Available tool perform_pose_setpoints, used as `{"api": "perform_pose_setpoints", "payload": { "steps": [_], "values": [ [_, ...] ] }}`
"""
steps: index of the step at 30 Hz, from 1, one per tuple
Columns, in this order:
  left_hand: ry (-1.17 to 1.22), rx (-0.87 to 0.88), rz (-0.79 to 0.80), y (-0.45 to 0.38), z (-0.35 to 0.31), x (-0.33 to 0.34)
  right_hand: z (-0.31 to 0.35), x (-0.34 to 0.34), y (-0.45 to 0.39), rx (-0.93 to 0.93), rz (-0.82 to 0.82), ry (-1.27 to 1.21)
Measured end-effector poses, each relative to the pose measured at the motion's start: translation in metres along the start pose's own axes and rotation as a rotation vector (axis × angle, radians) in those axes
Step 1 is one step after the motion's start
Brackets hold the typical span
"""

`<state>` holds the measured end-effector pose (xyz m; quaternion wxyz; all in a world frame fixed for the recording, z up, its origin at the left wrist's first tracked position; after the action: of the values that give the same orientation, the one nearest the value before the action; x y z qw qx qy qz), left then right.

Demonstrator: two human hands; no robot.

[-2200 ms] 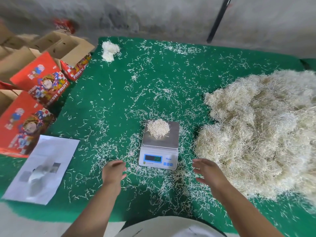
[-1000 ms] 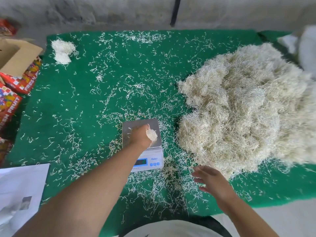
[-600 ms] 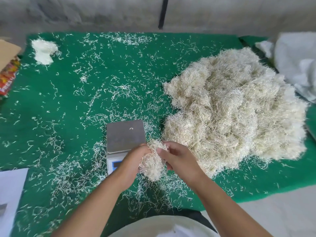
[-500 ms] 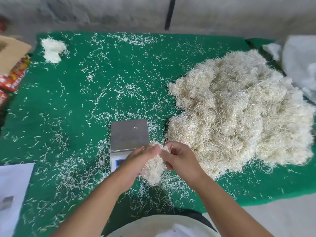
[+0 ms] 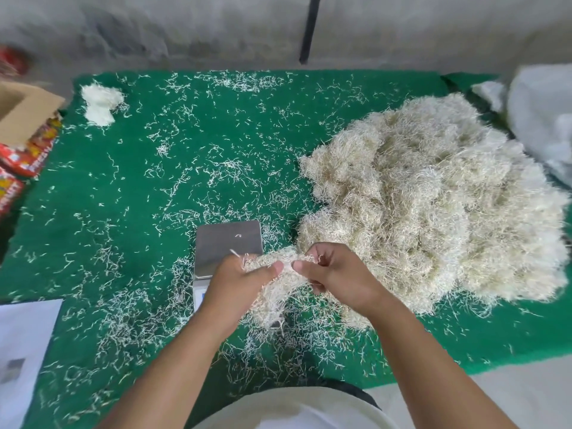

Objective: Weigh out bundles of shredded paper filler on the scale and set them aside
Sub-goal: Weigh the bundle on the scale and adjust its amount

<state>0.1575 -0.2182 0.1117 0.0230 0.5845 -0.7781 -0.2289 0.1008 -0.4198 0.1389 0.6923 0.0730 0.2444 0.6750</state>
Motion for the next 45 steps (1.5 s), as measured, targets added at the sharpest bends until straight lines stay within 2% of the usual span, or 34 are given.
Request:
{"api": "perform_pose_setpoints", "payload": {
  "steps": [5,8,10,11,14,16,19,21,24,26,27,29,30,32,33,37,40,42,43,45],
  "values": [
    [-0.034,0.033,-0.075,0.001,-0.009,0.022,0.004,-0.026,0.014,0.016,0.110,0.105],
    [0.066,0.039,-0.260,-0.014,-0.030,0.006,-0.011,-0.062,0.029,0.079,0.046,0.259],
    [0.019,-0.018,-0.407,-0.025,-0.046,-0.026,-0.032,-0.106,0.042,0.142,-0.145,0.274],
    [-0.024,-0.022,-0.424,-0.030,-0.052,-0.041,-0.046,-0.131,0.050,0.180,-0.276,0.253],
    [-0.090,-0.033,-0.356,-0.031,-0.066,-0.050,-0.085,-0.193,0.072,0.283,-0.703,0.151],
    [-0.144,-0.041,-0.275,-0.027,-0.068,-0.029,-0.105,-0.204,0.071,0.320,-0.798,0.053],
    [-0.147,-0.035,-0.203,-0.018,-0.062,0.015,-0.120,-0.191,0.057,0.354,-0.754,-0.107],
    [-0.141,-0.026,-0.140,-0.010,-0.059,0.040,-0.119,-0.175,0.051,0.411,-0.681,-0.106],
    [-0.091,-0.091,-0.120,-0.002,-0.056,0.061,-0.094,-0.142,0.048,0.274,-0.567,-0.119],
    [0.069,-0.133,-0.164,0.005,-0.053,0.070,-0.065,-0.109,0.049,0.125,-0.446,-0.204],
    [0.229,-0.162,-0.135,0.003,-0.048,0.081,-0.051,-0.092,0.049,0.075,-0.375,-0.258],
    [0.411,-0.213,0.034,0.010,-0.053,0.103,-0.026,-0.059,0.045,0.019,-0.262,-0.339],
    [0.482,-0.200,0.011,0.011,-0.056,0.107,-0.015,-0.044,0.040,-0.007,-0.232,-0.350],
    [0.438,-0.155,-0.067,0.019,-0.059,0.112,0.005,-0.020,0.032,-0.091,-0.234,-0.353],
    [0.491,-0.174,-0.044,0.022,-0.060,0.120,0.012,-0.014,0.030,-0.114,-0.274,-0.374],
    [0.508,-0.072,0.031,0.031,-0.077,0.133,0.011,-0.014,0.021,-0.095,-0.505,-0.439],
    [0.337,0.026,0.025,0.038,-0.081,0.123,0.009,-0.020,0.011,0.007,-0.575,-0.479],
    [0.169,0.110,0.062,0.044,-0.079,0.113,0.002,-0.020,0.003,0.190,-0.598,-0.602],
    [-0.032,0.174,0.103,0.045,-0.071,0.104,-0.003,-0.015,0.000,0.300,-0.568,-0.687],
    [-0.380,0.401,0.027,0.047,-0.068,0.080,-0.006,0.003,-0.004,0.457,-0.433,-0.898]
  ]
}}
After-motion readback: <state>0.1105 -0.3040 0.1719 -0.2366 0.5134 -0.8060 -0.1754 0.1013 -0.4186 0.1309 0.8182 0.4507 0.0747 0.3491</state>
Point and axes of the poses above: each hand's wrist, its own y-axis away from the middle knuckle, its own x-axis out of the palm, z = x × y, the point moved 6 cm from there along -y, towards the middle knuckle, and after that the axes turned 6 degrees about x, right-handed, at the moved point
